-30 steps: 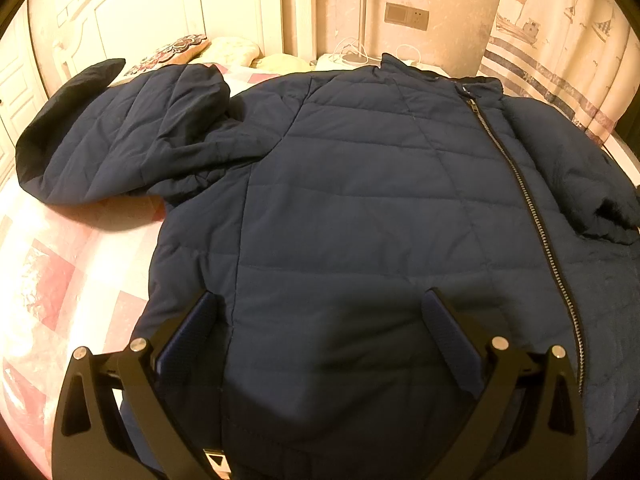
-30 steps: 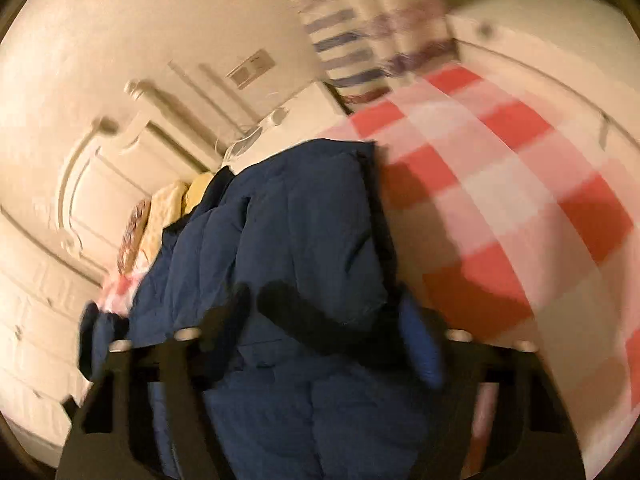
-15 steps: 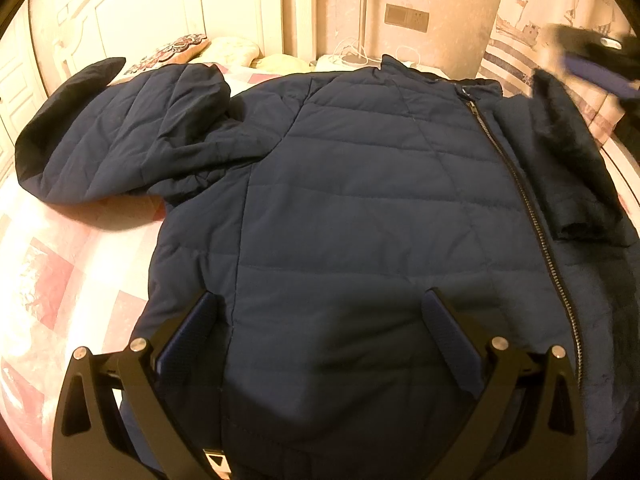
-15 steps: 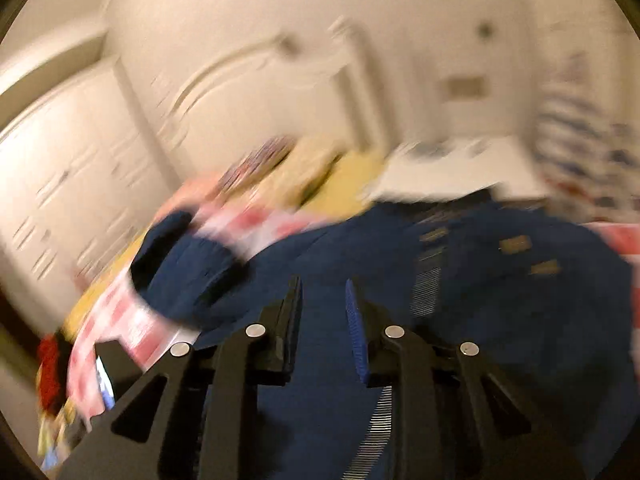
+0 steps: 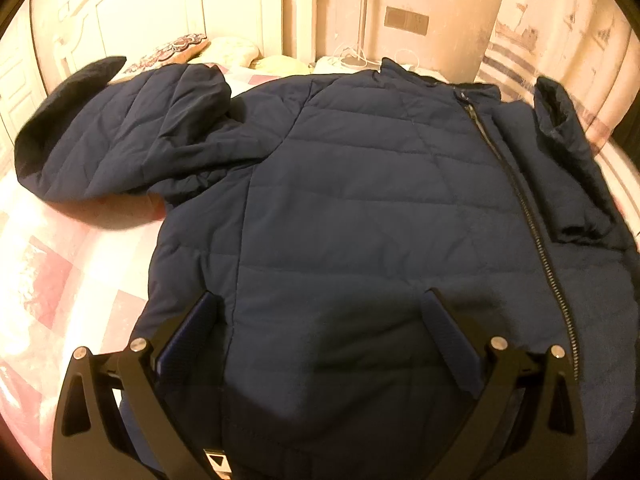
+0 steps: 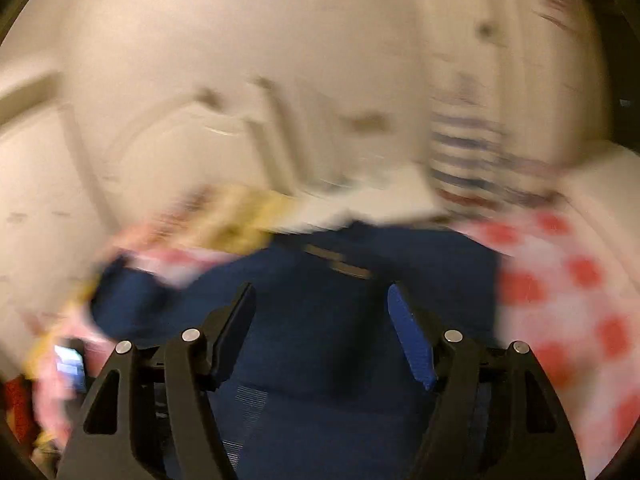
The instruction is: Fold large clothes
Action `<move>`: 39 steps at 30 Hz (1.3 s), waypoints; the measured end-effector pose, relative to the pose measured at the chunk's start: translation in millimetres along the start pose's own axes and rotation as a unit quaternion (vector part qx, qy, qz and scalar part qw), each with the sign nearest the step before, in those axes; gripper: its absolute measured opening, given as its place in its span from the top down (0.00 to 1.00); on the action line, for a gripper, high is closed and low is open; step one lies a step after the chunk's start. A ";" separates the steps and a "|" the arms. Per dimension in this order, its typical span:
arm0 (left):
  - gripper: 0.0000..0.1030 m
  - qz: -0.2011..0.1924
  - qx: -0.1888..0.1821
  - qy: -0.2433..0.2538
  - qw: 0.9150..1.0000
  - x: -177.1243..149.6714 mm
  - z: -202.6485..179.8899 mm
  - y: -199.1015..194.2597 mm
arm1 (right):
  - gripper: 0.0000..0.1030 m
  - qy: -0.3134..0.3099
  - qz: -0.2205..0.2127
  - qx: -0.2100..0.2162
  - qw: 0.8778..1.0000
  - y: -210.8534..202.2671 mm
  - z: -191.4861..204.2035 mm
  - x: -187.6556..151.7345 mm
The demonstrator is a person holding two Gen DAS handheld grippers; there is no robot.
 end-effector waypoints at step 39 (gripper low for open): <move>0.82 -0.088 -0.133 -0.078 0.984 98.6 24.1 -59.9 | 0.39 0.012 0.105 -0.084 0.991 66.2 -62.1 -57.2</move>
Point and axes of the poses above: each gripper's, at about its wrist camera, not at the fingertips, and y roughly the way its jaws point, z to its left, x to its top, the point moved 2 cm from there along y, roughly the way its jaws point, and after that the axes turned 9 degrees about x, right-handed, at the moved point
